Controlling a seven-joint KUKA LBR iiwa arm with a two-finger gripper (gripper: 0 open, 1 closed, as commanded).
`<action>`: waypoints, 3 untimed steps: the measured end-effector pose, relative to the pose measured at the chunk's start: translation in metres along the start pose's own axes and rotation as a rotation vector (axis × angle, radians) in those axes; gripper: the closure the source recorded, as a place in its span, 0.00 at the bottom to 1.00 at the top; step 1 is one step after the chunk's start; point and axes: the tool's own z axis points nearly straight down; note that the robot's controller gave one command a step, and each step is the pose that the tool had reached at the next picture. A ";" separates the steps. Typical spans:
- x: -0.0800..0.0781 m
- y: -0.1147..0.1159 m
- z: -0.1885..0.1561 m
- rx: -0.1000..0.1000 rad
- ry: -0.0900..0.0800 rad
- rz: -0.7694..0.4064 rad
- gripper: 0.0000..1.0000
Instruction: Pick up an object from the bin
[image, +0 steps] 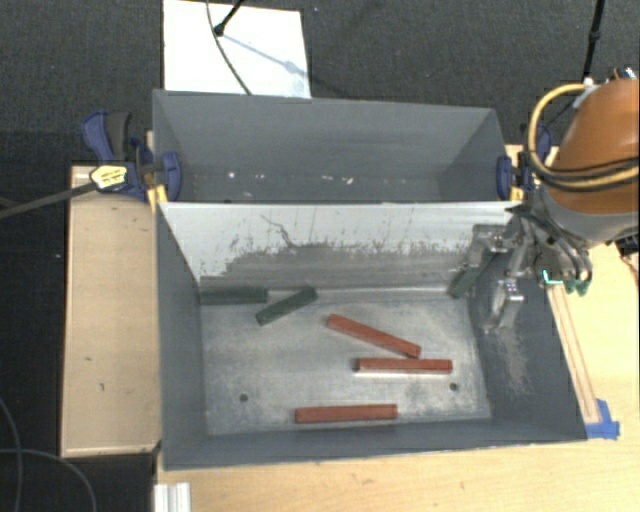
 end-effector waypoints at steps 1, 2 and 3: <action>-0.024 0.080 0.176 -0.001 -0.001 0.029 0.00; -0.026 0.130 0.141 -0.003 -0.011 0.122 0.00; 0.010 0.121 0.143 0.000 -0.004 0.337 0.00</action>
Offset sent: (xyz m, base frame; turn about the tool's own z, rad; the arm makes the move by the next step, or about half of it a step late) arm 0.0240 0.0778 -0.1730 0.0309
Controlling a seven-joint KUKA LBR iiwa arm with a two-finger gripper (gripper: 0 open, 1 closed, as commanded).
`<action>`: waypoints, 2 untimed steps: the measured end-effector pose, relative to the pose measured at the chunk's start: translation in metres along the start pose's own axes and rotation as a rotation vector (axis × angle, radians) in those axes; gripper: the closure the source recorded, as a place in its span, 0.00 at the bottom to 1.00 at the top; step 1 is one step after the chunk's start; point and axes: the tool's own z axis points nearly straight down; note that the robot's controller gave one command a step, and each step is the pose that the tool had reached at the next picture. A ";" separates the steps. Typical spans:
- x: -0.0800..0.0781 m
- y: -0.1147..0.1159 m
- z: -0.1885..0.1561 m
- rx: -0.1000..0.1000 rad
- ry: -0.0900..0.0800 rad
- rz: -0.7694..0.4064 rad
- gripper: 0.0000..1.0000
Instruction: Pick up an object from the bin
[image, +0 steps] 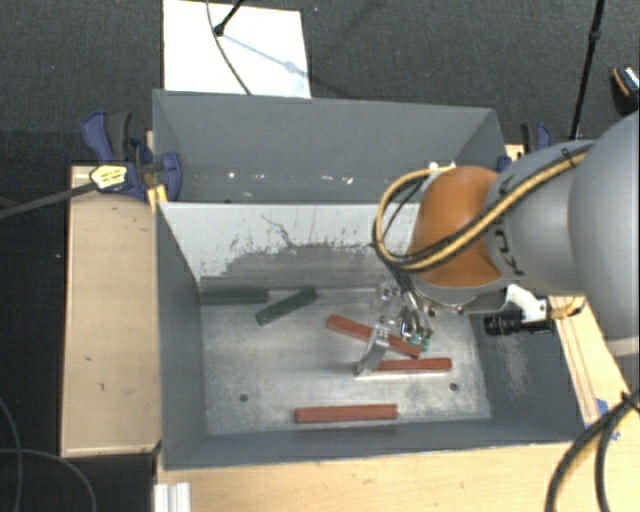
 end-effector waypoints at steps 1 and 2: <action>-0.001 0.010 0.031 0.001 0.004 0.243 0.00; -0.002 0.010 0.030 0.002 0.004 0.239 0.00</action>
Offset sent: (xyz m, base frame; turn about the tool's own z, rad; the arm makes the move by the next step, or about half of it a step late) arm 0.0050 0.0086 -0.0301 0.2443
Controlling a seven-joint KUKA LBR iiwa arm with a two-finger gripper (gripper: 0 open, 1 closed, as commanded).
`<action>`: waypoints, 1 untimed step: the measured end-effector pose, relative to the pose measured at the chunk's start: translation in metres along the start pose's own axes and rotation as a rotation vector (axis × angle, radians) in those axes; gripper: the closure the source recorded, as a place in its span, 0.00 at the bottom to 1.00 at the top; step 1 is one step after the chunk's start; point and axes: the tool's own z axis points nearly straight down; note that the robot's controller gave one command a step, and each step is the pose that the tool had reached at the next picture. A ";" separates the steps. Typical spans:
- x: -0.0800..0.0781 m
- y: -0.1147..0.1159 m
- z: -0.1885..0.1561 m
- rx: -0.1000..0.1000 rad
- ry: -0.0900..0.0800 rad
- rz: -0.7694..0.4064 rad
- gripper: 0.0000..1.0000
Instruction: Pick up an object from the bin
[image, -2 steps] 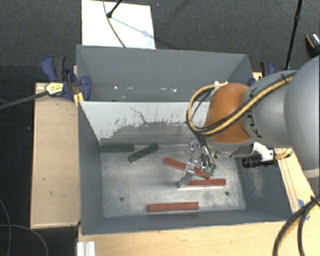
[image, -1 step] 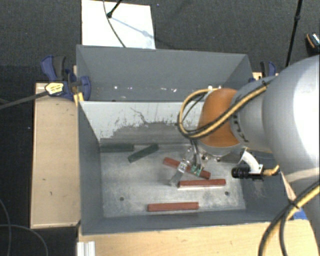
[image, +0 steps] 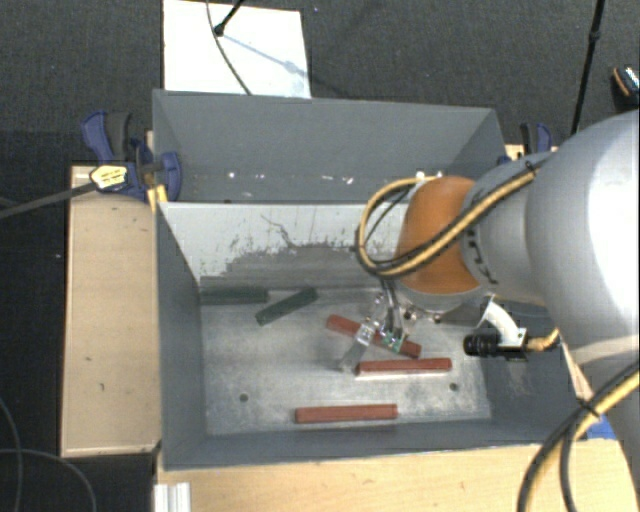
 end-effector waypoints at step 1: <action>0.000 0.000 -0.001 0.000 0.000 -0.003 1.00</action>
Offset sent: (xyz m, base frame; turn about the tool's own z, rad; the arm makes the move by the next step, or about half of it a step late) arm 0.0000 0.0000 0.0000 0.0000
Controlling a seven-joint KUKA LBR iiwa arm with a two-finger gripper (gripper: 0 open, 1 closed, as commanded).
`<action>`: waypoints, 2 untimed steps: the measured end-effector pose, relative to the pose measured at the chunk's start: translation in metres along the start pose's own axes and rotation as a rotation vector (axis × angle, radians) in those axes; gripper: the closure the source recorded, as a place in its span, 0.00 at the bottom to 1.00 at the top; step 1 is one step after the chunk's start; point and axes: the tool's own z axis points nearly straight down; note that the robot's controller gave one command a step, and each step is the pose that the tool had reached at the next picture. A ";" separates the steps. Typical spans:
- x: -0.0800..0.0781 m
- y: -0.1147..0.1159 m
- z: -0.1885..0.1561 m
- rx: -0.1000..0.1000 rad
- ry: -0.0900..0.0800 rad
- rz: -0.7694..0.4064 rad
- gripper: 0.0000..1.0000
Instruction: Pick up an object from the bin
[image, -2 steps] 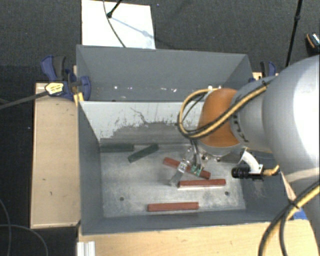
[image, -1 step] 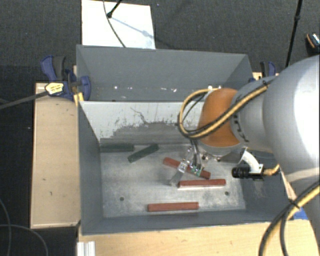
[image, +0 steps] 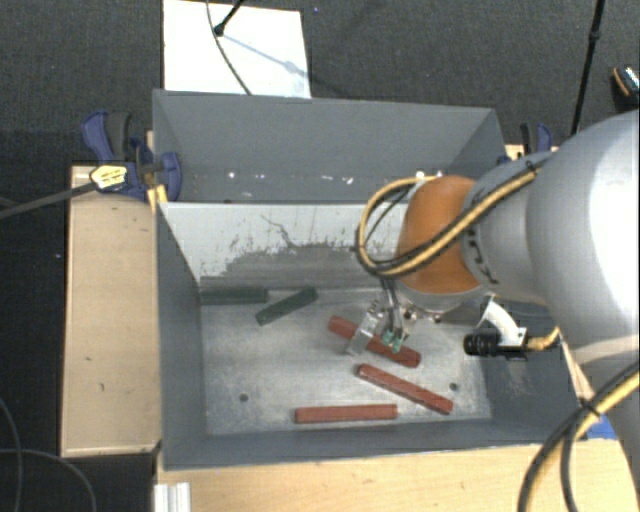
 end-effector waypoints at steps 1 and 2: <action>-0.001 0.000 -0.044 -0.005 -0.008 -0.008 1.00; -0.002 0.001 -0.066 -0.005 -0.008 -0.017 1.00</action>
Offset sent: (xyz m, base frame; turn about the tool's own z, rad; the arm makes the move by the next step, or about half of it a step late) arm -0.0001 -0.0002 0.0409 0.0000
